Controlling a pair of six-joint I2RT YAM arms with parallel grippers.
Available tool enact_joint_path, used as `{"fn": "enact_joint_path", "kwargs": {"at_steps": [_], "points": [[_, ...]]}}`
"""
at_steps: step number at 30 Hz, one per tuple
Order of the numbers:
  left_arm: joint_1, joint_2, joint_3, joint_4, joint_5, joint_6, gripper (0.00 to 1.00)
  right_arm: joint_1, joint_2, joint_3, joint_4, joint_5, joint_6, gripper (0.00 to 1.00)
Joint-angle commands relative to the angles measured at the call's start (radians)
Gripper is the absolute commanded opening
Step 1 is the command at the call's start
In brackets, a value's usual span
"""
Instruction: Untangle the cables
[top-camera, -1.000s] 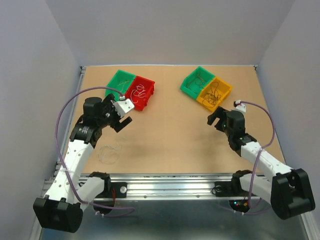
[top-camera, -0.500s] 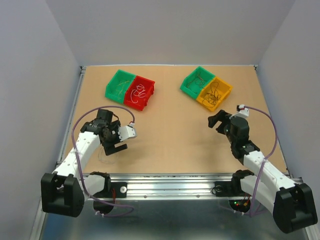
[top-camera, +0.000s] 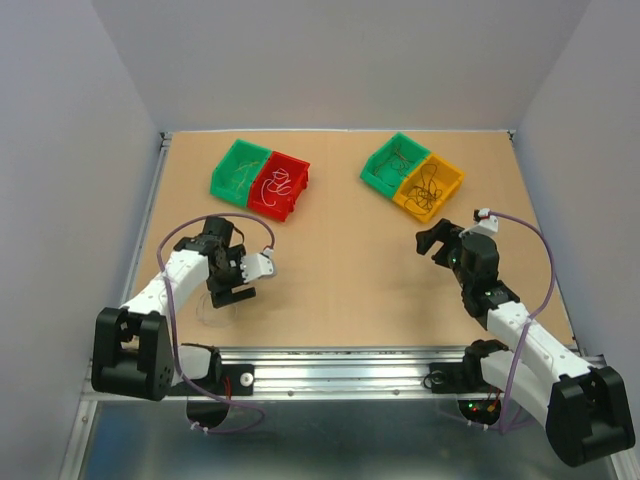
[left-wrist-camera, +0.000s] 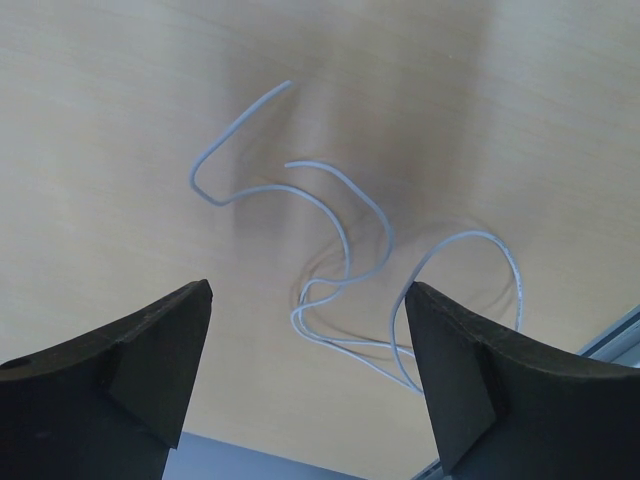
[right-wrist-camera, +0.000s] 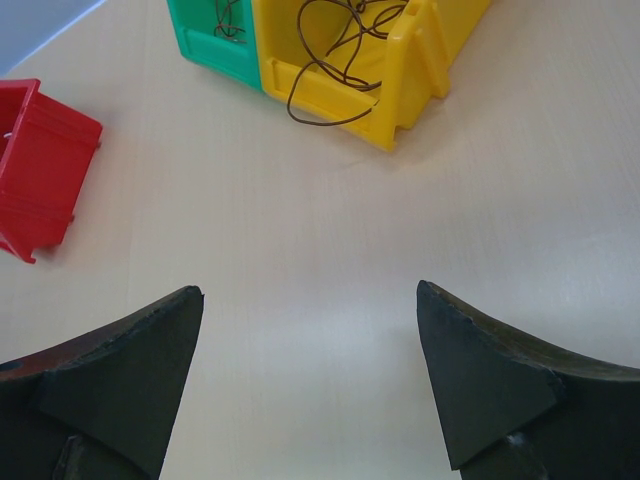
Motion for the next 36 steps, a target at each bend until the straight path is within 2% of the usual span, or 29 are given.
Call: {"fn": "enact_joint_path", "kwargs": {"at_steps": [1, 4, 5, 6, 8, 9, 14, 15, 17, 22, 26, 32, 36], "points": [[-0.006, 0.024, -0.013, -0.014, 0.007, 0.016, 0.88, 0.006, -0.009, -0.026, 0.060, -0.009, -0.010, 0.93], [-0.007, 0.043, -0.002, -0.026, 0.012, 0.033, 0.86, 0.005, -0.010, -0.028, 0.061, -0.009, -0.012, 0.93], [-0.007, 0.072, 0.004, -0.037, 0.011, 0.033, 0.80, 0.005, -0.010, -0.029, 0.063, -0.009, -0.012, 0.93], [-0.007, 0.090, 0.012, -0.043, 0.011, 0.034, 0.80, 0.005, -0.010, -0.029, 0.063, -0.009, -0.012, 0.93], [-0.009, 0.150, 0.038, -0.059, 0.011, 0.027, 0.67, 0.005, -0.010, -0.031, 0.064, -0.009, -0.012, 0.93], [-0.007, 0.168, 0.053, -0.065, 0.012, 0.023, 0.54, 0.005, -0.012, -0.032, 0.064, -0.009, -0.012, 0.93], [-0.009, 0.230, 0.076, -0.085, 0.015, 0.031, 0.30, 0.005, -0.020, -0.037, 0.069, -0.010, -0.012, 0.93], [-0.009, 0.230, 0.076, -0.085, 0.015, 0.031, 0.30, 0.005, -0.020, -0.037, 0.069, -0.010, -0.012, 0.93], [-0.010, 0.221, 0.079, -0.066, 0.012, 0.017, 0.00, 0.005, -0.023, -0.037, 0.070, -0.011, -0.012, 0.93], [-0.010, 0.176, 0.108, -0.026, 0.024, -0.004, 0.00, 0.005, -0.020, -0.038, 0.075, -0.014, -0.012, 0.93], [-0.010, 0.156, 0.274, -0.049, 0.135, -0.056, 0.00, 0.005, -0.014, -0.037, 0.076, -0.009, -0.012, 0.93], [-0.013, 0.201, 0.568, 0.042, 0.250, -0.300, 0.00, 0.005, -0.012, -0.034, 0.076, -0.003, -0.012, 0.93], [-0.013, 0.279, 0.694, 0.217, 0.271, -0.505, 0.00, 0.005, -0.024, -0.037, 0.076, 0.002, -0.012, 0.93]]}}
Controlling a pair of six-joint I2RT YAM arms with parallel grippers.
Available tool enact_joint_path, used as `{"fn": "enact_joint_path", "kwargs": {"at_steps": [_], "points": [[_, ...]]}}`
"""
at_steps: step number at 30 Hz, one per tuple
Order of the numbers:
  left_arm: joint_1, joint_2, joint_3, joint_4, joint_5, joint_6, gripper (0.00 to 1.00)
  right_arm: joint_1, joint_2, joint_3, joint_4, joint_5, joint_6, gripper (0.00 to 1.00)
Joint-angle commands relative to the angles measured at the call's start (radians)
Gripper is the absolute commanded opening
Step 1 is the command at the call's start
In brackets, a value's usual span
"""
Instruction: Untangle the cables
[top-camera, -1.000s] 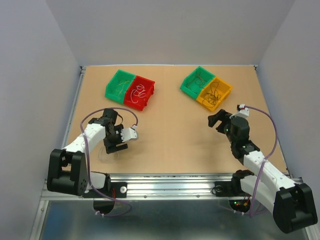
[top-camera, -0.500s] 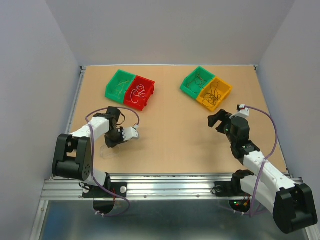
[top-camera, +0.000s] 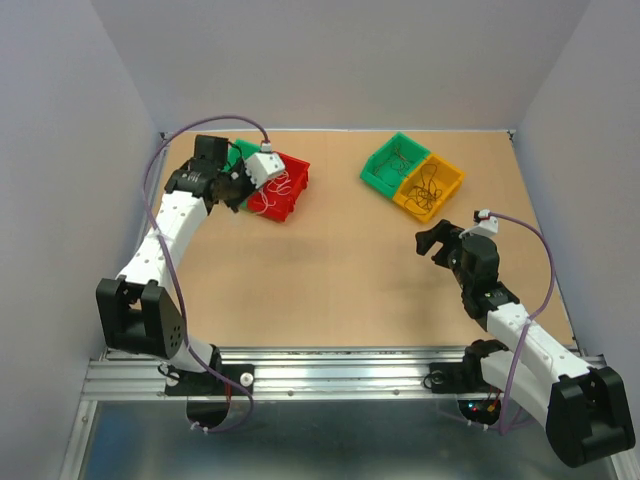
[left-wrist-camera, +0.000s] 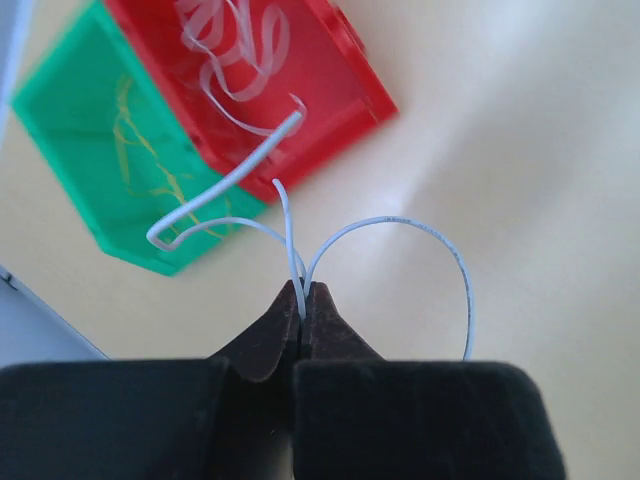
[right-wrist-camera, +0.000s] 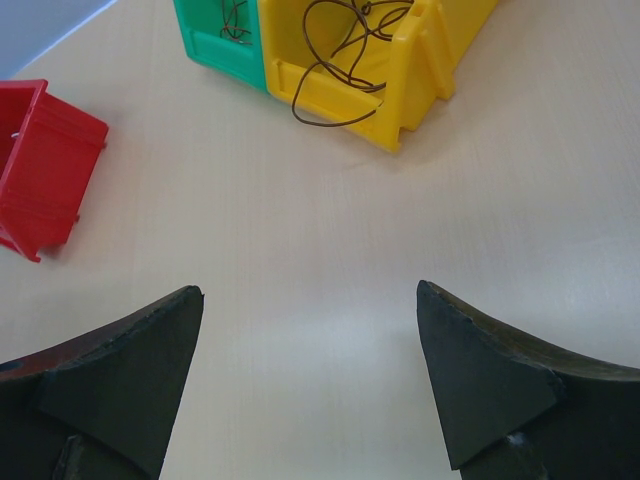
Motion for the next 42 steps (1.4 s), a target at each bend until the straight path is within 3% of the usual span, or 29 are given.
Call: {"fn": "enact_joint_path", "kwargs": {"at_steps": [1, 6, 12, 20, 28, 34, 42], "points": [[-0.005, 0.071, 0.110, 0.172, 0.087, -0.251, 0.00, 0.005, -0.022, -0.023, 0.049, 0.010, -0.012, 0.93], [-0.008, 0.200, 0.199, 0.363, 0.102, -0.438, 0.00, 0.005, -0.027, -0.025, 0.049, 0.010, -0.012, 0.93], [-0.012, 0.378, 0.282, 0.514, 0.076, -0.506, 0.00, 0.005, -0.025, -0.021, 0.048, 0.010, -0.013, 0.93], [-0.023, 0.648, 0.414, 0.513, -0.059, -0.510, 0.00, 0.005, -0.028, -0.021, 0.049, 0.008, -0.013, 0.93], [-0.052, 0.708, 0.432, 0.494, -0.140, -0.494, 0.00, 0.005, -0.024, -0.020, 0.049, 0.011, -0.013, 0.93], [-0.060, 0.586, 0.348, 0.533, -0.139, -0.498, 0.38, 0.005, -0.019, -0.018, 0.048, 0.013, -0.012, 0.93], [-0.072, 0.374, 0.203, 0.528, -0.191, -0.510, 0.51, 0.005, -0.014, -0.018, 0.051, 0.013, -0.012, 0.93]]}}
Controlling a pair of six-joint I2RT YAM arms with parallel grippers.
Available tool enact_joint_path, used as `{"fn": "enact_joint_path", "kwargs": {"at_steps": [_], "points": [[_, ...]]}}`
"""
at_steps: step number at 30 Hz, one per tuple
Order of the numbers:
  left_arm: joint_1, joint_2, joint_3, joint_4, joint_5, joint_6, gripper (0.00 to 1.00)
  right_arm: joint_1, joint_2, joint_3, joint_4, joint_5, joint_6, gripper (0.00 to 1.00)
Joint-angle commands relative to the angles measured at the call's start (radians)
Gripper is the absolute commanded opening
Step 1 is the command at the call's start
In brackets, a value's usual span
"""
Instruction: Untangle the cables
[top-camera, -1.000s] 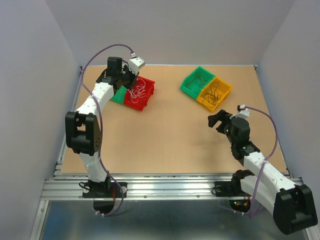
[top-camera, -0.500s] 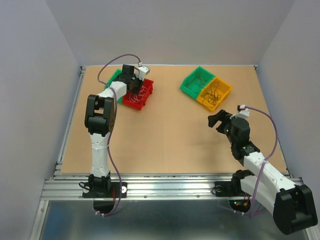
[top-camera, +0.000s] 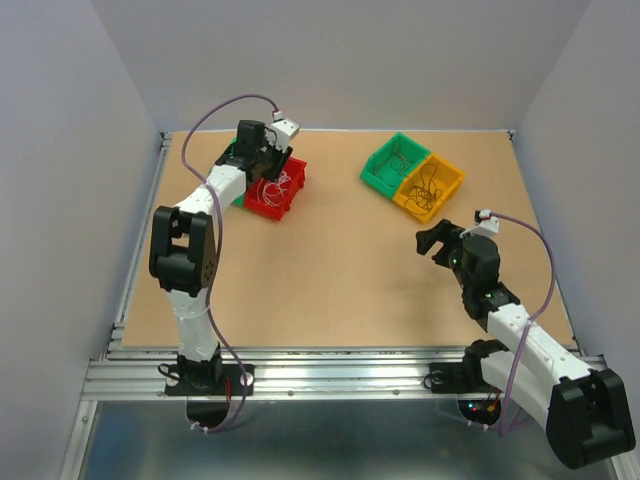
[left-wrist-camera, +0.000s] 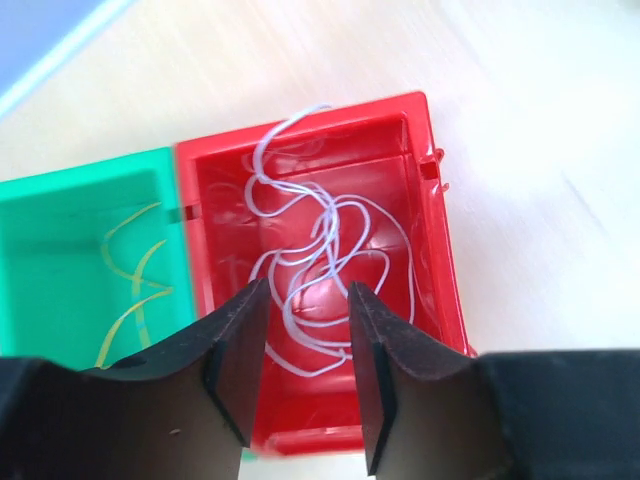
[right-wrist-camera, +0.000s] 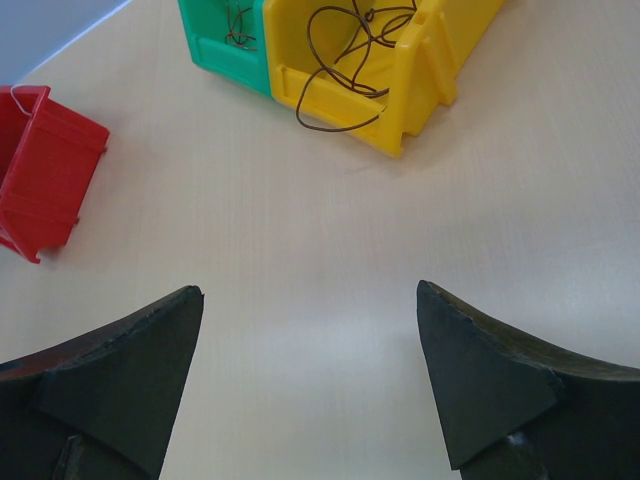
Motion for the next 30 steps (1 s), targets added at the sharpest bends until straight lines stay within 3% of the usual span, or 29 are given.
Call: {"fn": "enact_joint_path", "kwargs": {"at_steps": [1, 4, 6, 9, 18, 24, 30], "points": [[-0.006, -0.172, -0.068, 0.028, -0.057, -0.014, 0.53, 0.005, -0.004, -0.018, 0.051, 0.015, -0.012, 0.93], [-0.006, -0.325, -0.200, 0.080, -0.057, -0.028, 0.59, 0.005, -0.004, -0.017, 0.051, 0.014, -0.018, 0.93], [-0.006, -0.403, -0.275, 0.137, -0.040, -0.046, 0.79, 0.005, -0.005, -0.015, 0.055, 0.003, -0.026, 0.93], [-0.006, -0.570, -0.438, 0.278, -0.010, -0.101, 0.99, 0.005, -0.020, -0.023, 0.069, -0.022, -0.044, 0.94], [-0.005, -1.018, -0.884, 0.660, -0.005, -0.215, 0.99, 0.005, -0.223, -0.162, 0.182, -0.071, -0.090, 0.96], [-0.005, -1.209, -1.067, 0.682, -0.017, -0.233, 0.99, 0.005, -0.352, -0.248, 0.205, -0.051, -0.069, 0.96], [-0.005, -1.418, -1.250, 0.677, -0.169, -0.235, 0.99, 0.005, -0.338, -0.253, 0.215, -0.048, -0.061, 0.96]]}}
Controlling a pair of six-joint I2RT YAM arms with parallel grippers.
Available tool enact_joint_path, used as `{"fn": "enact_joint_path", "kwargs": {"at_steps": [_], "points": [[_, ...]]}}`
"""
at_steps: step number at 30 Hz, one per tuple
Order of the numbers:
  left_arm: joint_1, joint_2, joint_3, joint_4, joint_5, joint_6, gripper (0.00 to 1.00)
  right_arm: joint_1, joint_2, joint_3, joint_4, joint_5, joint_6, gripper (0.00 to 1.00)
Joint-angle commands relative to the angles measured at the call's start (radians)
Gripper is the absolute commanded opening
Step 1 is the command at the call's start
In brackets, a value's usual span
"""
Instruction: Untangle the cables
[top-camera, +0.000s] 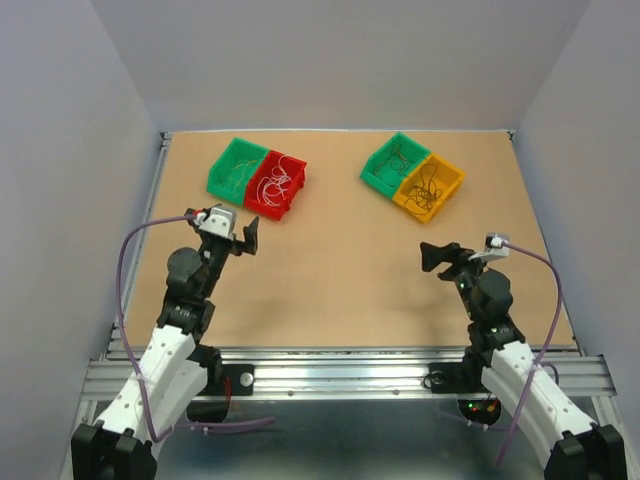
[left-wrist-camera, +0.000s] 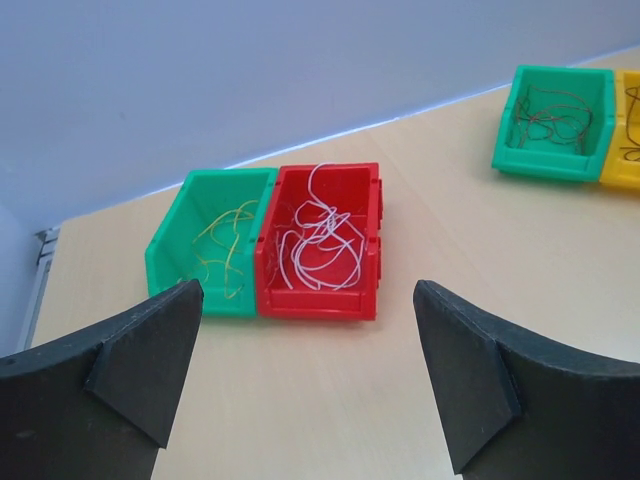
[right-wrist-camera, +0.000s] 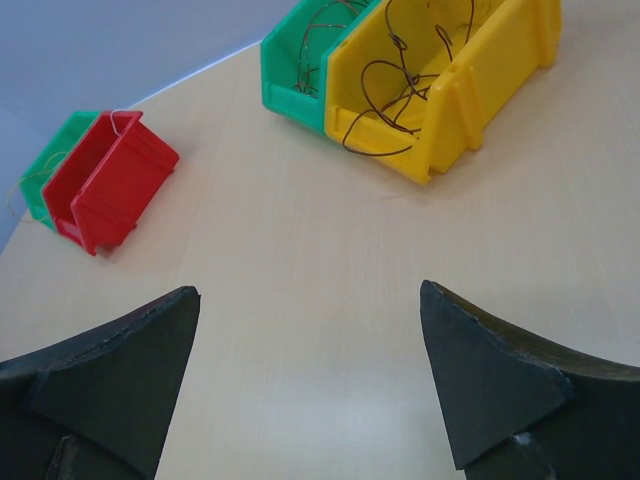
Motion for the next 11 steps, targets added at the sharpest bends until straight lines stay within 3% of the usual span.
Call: {"fn": "enact_joint_path", "kwargs": {"at_steps": [1, 6, 11], "points": [[-0.001, -0.123, -0.091, 0.065, -0.093, -0.007, 0.99, 0.003, 0.016, -0.012, 0.078, 0.002, -0.003, 0.96], [-0.001, -0.221, -0.145, 0.062, -0.064, -0.010, 0.99, 0.005, 0.027, -0.012, 0.082, 0.003, 0.001, 0.96], [-0.001, -0.220, -0.143, 0.056, -0.033, -0.005, 0.99, 0.005, 0.032, -0.011, 0.087, 0.002, 0.000, 0.98]]}}
